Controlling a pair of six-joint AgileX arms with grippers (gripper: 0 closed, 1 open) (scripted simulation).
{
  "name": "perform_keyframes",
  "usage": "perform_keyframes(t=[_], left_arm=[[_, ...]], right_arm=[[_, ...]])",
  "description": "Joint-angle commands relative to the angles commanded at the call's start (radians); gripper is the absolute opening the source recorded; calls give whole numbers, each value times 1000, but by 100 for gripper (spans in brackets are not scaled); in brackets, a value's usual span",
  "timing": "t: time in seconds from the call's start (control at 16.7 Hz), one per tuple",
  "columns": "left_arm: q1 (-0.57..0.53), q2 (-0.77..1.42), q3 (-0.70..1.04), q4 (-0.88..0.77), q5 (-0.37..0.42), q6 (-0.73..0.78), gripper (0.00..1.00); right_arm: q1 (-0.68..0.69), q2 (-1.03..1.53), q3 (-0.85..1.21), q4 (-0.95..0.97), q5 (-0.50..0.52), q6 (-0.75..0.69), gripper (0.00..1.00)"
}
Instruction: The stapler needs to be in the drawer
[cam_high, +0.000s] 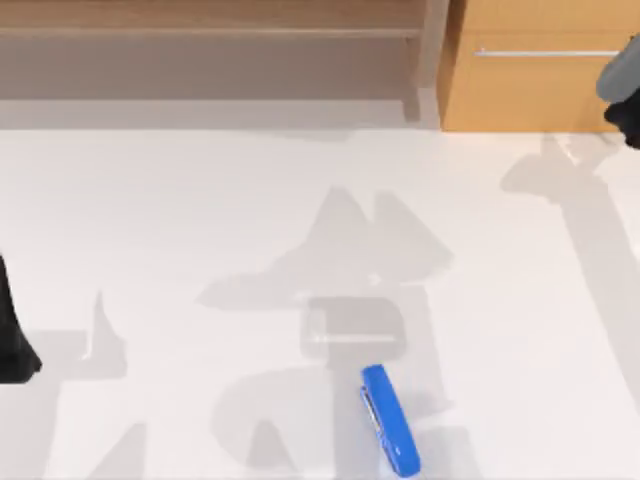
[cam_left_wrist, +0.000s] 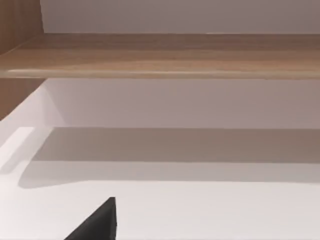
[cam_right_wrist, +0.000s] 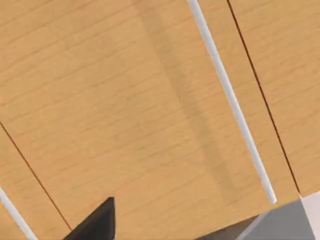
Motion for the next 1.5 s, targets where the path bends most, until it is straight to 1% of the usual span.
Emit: perform_keyframes(t=[0.3,0.54,0.66,1.02,1.5], left_arm=[[0,0,0,0,0,0,100],[0,0,0,0,0,0,100],[0,0,0,0,0,0,100],[0,0,0,0,0,0,100],[0,0,0,0,0,0,100]], right_arm=[[29,417,163,228,53,-271,100],[43,620,241,339,85,-400,100],[46,659,257,362,91,-425,100],[41,662,258,360,90,-426,100],[33,715,375,299,80,-428,100]])
